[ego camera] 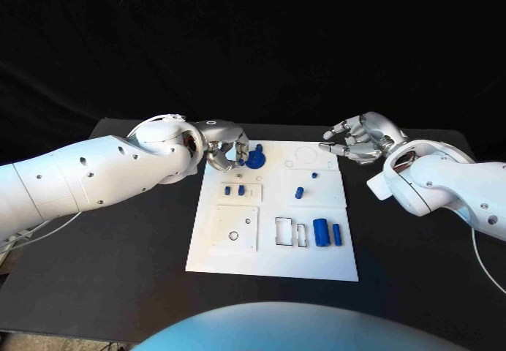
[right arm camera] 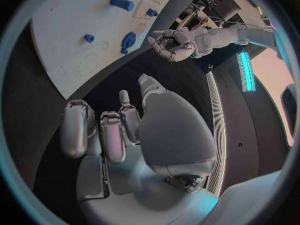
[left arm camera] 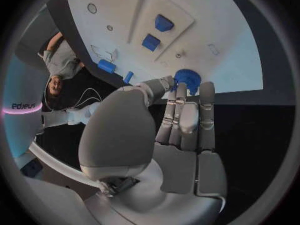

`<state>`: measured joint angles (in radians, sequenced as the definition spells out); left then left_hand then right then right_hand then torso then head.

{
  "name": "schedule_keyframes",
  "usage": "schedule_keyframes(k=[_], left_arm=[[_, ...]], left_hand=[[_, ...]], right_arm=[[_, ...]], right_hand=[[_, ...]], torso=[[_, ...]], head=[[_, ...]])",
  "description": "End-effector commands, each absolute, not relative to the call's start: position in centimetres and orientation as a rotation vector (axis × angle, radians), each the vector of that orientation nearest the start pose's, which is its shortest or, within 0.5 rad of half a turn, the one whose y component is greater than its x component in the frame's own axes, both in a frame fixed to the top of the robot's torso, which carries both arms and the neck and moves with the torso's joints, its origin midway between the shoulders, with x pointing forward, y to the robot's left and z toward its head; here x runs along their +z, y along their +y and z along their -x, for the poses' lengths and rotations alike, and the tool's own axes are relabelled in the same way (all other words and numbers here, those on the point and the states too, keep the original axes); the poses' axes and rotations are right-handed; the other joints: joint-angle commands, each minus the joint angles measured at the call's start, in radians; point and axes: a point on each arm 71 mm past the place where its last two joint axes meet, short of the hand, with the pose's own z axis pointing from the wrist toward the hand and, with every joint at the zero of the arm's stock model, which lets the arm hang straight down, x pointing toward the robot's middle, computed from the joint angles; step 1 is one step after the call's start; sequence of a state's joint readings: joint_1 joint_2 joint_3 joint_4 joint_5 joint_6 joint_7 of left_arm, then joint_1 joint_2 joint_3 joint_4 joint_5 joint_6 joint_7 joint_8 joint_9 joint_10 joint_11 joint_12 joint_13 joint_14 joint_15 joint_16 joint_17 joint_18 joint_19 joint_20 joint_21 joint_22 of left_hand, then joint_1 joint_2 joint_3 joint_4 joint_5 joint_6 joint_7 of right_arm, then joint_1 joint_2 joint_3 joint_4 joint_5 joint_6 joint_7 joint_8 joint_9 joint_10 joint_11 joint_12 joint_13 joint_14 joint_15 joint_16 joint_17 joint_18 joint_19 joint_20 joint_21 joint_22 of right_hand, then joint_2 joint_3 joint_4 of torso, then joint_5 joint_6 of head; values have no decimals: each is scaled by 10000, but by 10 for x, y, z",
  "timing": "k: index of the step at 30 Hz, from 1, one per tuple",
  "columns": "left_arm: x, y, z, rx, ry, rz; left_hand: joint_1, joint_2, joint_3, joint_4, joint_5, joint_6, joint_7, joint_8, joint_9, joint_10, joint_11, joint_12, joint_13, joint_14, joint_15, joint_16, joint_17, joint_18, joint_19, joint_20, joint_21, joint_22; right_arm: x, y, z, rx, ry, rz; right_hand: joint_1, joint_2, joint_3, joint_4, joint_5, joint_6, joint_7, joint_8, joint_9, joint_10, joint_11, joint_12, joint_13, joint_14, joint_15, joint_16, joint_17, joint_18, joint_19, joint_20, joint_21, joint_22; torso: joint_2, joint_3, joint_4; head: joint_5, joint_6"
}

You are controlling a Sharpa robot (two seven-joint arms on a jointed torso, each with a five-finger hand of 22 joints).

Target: Assemble the parts on the task board

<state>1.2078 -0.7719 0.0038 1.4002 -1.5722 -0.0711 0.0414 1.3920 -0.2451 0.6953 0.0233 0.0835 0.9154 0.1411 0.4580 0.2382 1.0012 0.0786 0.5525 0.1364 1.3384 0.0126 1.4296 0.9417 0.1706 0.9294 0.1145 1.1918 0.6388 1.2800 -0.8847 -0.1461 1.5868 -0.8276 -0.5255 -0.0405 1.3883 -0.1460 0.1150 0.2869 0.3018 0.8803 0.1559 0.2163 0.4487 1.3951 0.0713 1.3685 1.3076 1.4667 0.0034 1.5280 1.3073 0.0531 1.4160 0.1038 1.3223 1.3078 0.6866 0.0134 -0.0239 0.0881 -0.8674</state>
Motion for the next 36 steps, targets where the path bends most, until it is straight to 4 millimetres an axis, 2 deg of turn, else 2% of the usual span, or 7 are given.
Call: schedule_keyframes(k=[1,9,14,18,36], left_arm=[[-189,191,-505,-6646,18087,-4103],[-199,194,-506,-6608,18391,-4061],[-204,194,-506,-6597,18512,-4039],[-205,194,-506,-6593,18577,-4044],[-209,193,-506,-6412,18998,-4185]], left_hand=[[33,35,-23,-67,-30,83,24,-44,2,63,13,-50,-9,12,0,16,-21,113,85,4,2,30],[33,35,-23,-67,-30,83,24,-44,2,63,13,-50,-9,12,0,16,-21,113,85,4,2,30],[52,37,-20,-80,-33,96,28,-52,5,77,14,-63,-11,-1,1,6,-61,116,75,4,-4,12],[52,37,-20,-80,-33,96,28,-52,5,77,14,-63,-11,-1,1,6,-61,116,75,4,-4,12],[62,48,-26,-86,-49,123,35,-63,10,107,18,-81,-11,-22,4,-12,-128,122,46,6,-22,-33]], right_arm=[[-178,-216,-479,8886,16501,-4494],[-178,-215,-479,8897,16499,-4486],[-178,-215,-479,8902,16493,-4484],[-178,-215,-479,8905,16490,-4482],[-178,-215,-479,8910,16481,-4481]], right_hand=[[-50,7,56,10,-2,-91,-5,32,11,-33,-1,-41,289,730,-42,-27,1261,138,-48,16,-42,681],[-50,7,56,10,-2,-91,-5,32,11,-33,-1,-41,289,730,-42,-27,1261,138,-48,16,-42,681],[-50,7,56,10,-2,-91,-5,32,11,-33,-1,-41,289,730,-42,-27,1261,138,-48,16,-42,681],[-50,7,56,10,-2,-91,-5,32,11,-33,-1,-41,289,730,-42,-27,1261,138,-48,16,-42,681],[-50,7,56,10,-2,-91,-5,32,11,-33,-1,-41,289,730,-42,-27,1261,138,-48,16,-42,681]], torso=[[-6,4,-10],[23,-7,-10],[14,9,-18],[16,18,-27],[7,9,-17]], head=[[61,-21],[81,-24],[90,-41],[85,-49],[79,-53]])
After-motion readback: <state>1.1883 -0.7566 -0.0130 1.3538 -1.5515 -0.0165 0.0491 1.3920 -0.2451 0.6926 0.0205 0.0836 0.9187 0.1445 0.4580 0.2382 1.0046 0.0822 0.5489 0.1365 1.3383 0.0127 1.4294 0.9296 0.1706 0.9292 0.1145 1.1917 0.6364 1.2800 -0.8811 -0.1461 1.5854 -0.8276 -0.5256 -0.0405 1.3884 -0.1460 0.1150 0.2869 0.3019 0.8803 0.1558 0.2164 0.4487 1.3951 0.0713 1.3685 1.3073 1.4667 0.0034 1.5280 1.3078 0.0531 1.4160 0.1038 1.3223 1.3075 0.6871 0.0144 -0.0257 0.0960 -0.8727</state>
